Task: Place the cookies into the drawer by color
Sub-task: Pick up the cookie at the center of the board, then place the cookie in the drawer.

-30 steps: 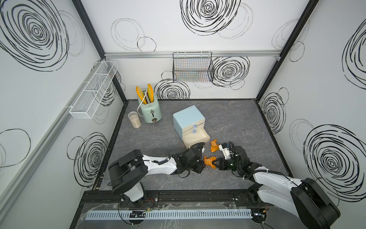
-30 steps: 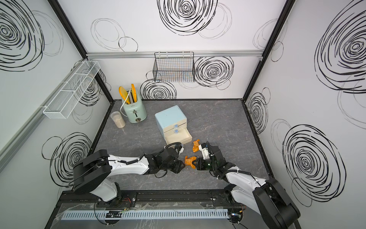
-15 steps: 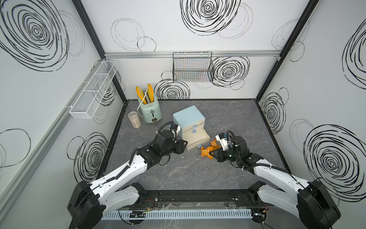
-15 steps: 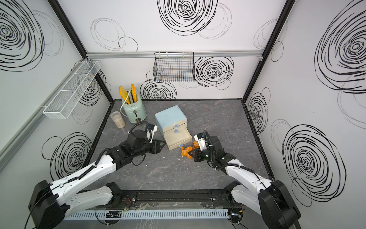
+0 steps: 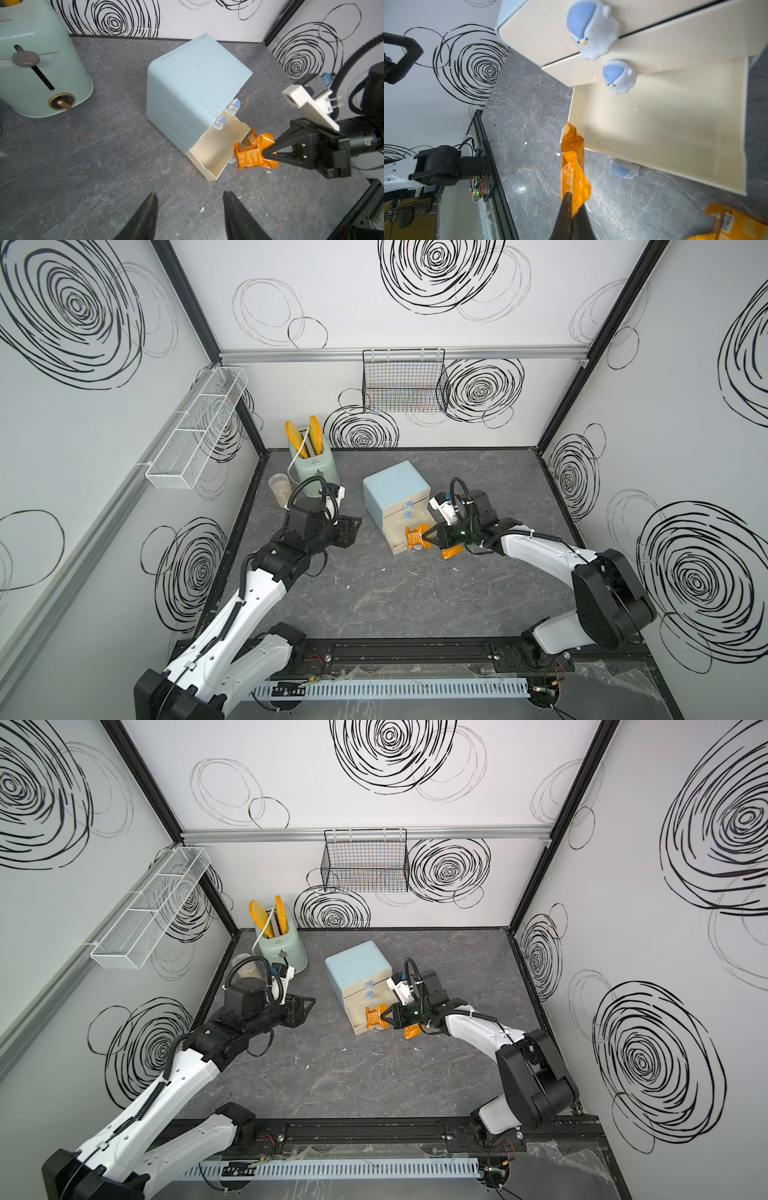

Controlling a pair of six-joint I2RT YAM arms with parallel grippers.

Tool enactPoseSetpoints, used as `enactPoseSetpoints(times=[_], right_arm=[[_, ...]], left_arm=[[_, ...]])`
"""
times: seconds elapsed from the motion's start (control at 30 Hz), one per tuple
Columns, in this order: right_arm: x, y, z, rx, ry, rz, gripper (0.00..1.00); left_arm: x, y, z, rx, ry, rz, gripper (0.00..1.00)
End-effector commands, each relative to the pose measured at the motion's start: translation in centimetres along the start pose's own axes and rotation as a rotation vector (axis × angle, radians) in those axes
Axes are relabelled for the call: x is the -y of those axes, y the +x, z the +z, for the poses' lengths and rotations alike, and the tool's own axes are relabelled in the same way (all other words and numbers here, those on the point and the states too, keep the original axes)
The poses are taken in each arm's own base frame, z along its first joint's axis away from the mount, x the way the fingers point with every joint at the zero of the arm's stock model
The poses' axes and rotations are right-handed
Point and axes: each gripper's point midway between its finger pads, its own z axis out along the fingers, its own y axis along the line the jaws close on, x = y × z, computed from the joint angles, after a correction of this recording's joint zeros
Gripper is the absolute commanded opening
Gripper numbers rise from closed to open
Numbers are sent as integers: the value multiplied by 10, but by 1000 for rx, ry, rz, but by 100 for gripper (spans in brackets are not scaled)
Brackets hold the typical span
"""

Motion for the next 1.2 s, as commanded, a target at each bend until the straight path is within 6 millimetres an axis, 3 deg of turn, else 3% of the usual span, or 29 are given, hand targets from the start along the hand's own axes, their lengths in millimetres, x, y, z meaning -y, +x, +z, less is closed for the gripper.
enactPoseSetpoints(times=[0.0,0.57,1.17], right_arm=[[-7,-4,1,-27,-44,-15,0],[0,-21,32,-60,-51,-18,0],[11,-17,58,-93,-28,7,0]], left_arm=[[2,-5,-1,51,29,34,55],[-7,-2,-2,58,44,-13,55],[-6,1,1,39,60,-24,55]])
